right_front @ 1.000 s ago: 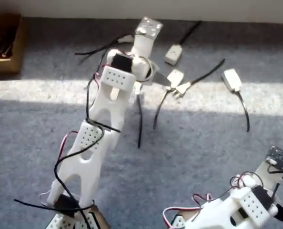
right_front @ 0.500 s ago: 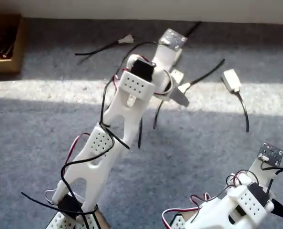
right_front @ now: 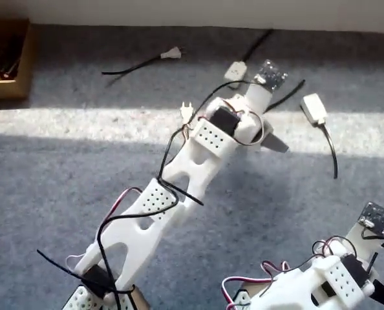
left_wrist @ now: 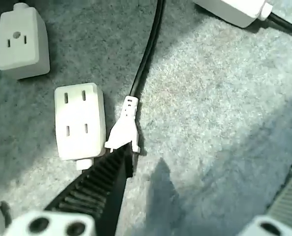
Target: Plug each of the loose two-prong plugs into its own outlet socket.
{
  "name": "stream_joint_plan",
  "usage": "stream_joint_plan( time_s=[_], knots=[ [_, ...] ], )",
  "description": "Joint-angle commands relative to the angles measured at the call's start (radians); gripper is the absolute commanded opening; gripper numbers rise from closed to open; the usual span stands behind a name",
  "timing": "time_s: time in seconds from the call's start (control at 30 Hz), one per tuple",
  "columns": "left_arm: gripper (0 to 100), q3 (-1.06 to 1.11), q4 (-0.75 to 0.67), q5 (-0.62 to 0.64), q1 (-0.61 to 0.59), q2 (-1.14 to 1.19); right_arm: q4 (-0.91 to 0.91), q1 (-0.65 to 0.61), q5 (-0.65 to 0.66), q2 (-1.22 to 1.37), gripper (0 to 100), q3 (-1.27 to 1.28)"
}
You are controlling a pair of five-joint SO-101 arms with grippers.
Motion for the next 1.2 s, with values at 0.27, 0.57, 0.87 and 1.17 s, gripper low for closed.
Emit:
stream_joint_plan(
  time_s=[0.27,0.57,0.87,1.17],
  knots=[
    [46,-0.033,-0.123,-0.04,-0.048,0.036,-0.019,0.005,0.017,-0.016,58.6,-0.008],
    [36,-0.028,-0.121,-0.12,-0.058,-0.024,-0.019,0.005,0.017,-0.016,58.6,-0.008],
    [31,-0.036,0.299,-0.446,0.039,-0.278,-0.019,-0.027,0.057,-0.016,58.6,0.004],
    [31,-0.027,0.479,-0.446,-0.269,-0.673,-0.019,-0.028,0.057,-0.016,58.6,0.001]
  ],
)
